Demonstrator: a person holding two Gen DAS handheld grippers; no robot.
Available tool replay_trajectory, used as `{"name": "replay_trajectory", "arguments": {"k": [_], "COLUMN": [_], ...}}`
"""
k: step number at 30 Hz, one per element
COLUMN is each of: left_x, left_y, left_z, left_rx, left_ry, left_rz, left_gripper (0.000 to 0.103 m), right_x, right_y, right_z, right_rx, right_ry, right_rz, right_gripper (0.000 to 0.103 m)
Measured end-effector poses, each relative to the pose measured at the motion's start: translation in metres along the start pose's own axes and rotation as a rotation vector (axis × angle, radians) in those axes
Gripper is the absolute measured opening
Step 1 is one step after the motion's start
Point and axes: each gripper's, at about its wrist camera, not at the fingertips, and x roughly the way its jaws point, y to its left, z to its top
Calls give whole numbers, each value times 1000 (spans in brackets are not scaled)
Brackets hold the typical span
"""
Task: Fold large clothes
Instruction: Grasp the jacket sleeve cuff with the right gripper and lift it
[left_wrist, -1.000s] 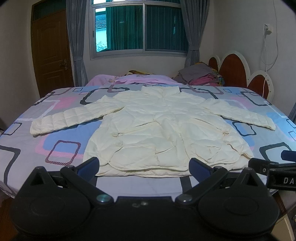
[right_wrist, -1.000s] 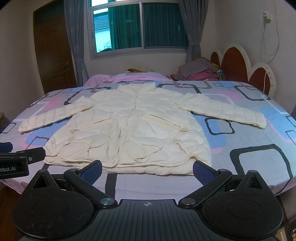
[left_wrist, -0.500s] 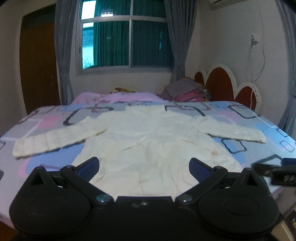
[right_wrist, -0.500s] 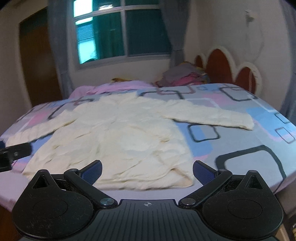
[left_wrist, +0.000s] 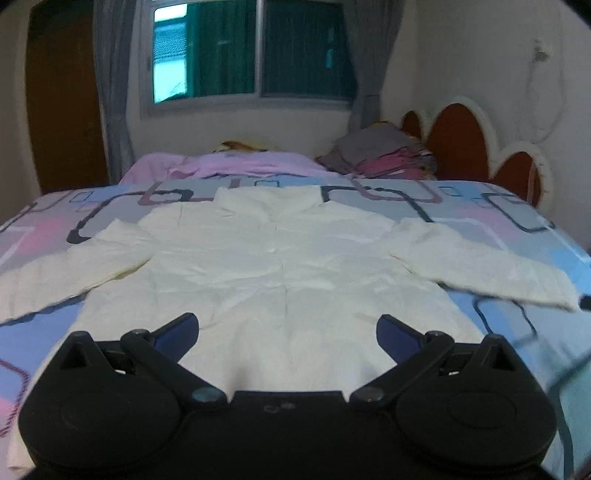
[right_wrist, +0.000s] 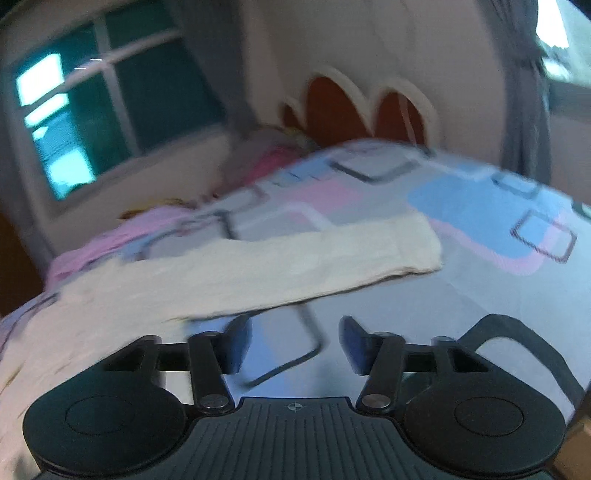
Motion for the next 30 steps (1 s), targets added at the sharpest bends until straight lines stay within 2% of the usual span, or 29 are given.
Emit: {"name": "replay_trajectory", "arguments": {"k": [5, 9, 11, 16, 17, 19, 21, 22, 24, 28, 30], "left_x": [51, 76, 84, 100, 100, 99, 97, 96, 93, 92, 95], "left_y": [-33, -51, -54, -46, -43, -35, -27, -22, -6, 27, 41], "left_z": [26, 39, 43, 48, 50, 52, 55, 56, 59, 64, 67], "left_rx": [31, 54, 62, 36, 29, 27, 52, 60, 40, -21, -16], "left_ry": [34, 63, 71, 110, 117, 118, 122, 123, 119, 111, 102], "left_rz": [15, 33, 46, 96, 105, 122, 161, 175, 180, 135, 129], "left_gripper": [103, 103, 103, 103, 103, 103, 103, 103, 103, 101, 101], "right_x": [83, 127, 135, 132, 132, 133, 131, 128, 118, 95, 82], "right_y": [-65, -101, -112, -112, -110, -112, -104, -89, -61, 8, 48], "right_z": [36, 33, 31, 28, 28, 31, 37, 41, 51, 66, 64], "right_rx": [186, 356, 413, 422, 423, 406, 339, 252, 125, -54, -133], "right_ry": [73, 137, 122, 52, 46, 47, 36, 5, -66, -154, -176], "right_rz": [-25, -26, -7, -11, -22, -75, -119, -137, -115, 15, 93], "right_gripper": [53, 53, 53, 52, 50, 22, 10, 8, 7, 7, 7]}}
